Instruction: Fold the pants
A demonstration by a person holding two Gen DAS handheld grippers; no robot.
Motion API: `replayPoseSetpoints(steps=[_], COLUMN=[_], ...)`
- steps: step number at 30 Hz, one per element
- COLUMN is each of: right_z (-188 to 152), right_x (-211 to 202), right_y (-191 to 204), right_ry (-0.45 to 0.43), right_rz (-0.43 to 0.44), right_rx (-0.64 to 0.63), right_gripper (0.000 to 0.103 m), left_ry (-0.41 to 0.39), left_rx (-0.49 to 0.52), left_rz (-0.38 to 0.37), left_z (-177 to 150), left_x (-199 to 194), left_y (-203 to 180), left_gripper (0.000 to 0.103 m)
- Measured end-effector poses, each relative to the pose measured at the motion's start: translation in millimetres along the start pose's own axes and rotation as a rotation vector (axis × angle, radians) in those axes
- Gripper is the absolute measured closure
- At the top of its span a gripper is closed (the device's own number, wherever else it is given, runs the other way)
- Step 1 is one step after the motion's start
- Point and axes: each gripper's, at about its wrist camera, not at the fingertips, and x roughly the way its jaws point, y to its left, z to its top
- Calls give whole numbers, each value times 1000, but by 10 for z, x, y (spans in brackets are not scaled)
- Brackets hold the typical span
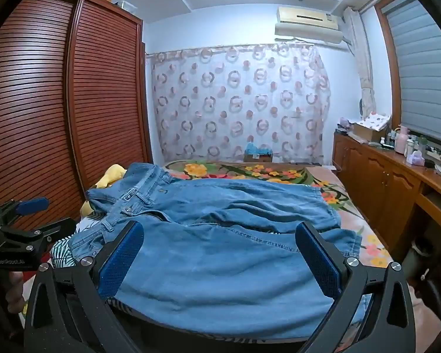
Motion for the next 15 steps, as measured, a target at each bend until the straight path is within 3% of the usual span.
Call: replayPoseSetpoints(steps=[15], right_z=[-2], right_x=[-11], right_y=[-5], right_ry=[-2], right_rz=[2], right_rx=[3], right_gripper=[0], left_ry=[-23], left_rx=[-4], left_rz=[-1], left_z=[72], left_x=[-114], left_y=[4], left_gripper=[0])
